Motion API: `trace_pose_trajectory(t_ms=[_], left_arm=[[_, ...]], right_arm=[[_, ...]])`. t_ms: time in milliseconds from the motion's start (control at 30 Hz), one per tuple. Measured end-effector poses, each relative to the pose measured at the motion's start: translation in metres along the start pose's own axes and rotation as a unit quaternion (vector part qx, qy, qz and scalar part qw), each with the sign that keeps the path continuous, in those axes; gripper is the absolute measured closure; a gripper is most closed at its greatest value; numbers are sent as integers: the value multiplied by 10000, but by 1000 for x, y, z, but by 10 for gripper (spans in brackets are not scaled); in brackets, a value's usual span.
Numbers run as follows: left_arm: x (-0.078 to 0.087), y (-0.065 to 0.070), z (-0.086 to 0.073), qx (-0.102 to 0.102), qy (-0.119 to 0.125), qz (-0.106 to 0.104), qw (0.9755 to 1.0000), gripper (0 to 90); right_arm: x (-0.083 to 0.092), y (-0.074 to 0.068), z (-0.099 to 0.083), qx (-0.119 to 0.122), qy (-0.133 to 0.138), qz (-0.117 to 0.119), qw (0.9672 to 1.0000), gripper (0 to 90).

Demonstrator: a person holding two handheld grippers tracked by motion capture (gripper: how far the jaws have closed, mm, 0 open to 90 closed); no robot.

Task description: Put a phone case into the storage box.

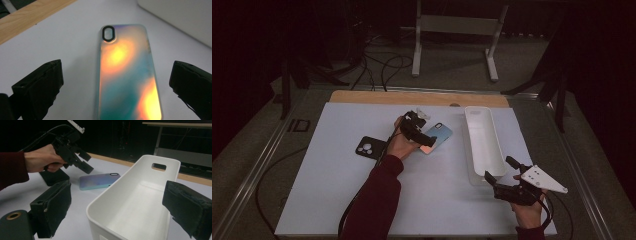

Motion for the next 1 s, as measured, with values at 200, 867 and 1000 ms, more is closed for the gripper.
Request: trace_pose_trajectory(t_ms=[200,867,1000], left_arm=[[-11,1,-5,10,-218,-11,9998,0],[-32,4,-15,20,-749,-148,9971,0],[-38,5,-18,-73,-955,-167,9953,1]], right_arm=[[1,0,1,2,33,-11,10000,83],[-1,-2,-1,9,1,20,10000,83],[-1,-2,-1,30,-6,14,10000,83]])
Point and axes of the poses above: each handheld gripper's, and its own axes: x roughly backward along the jaws, z roughly out of its top, y roughly to its right, the point moved 5 cm from there along -x, roughly forward along the jaws, and after that the axes turned 10 degrees about -z, right-handed, at the moved point
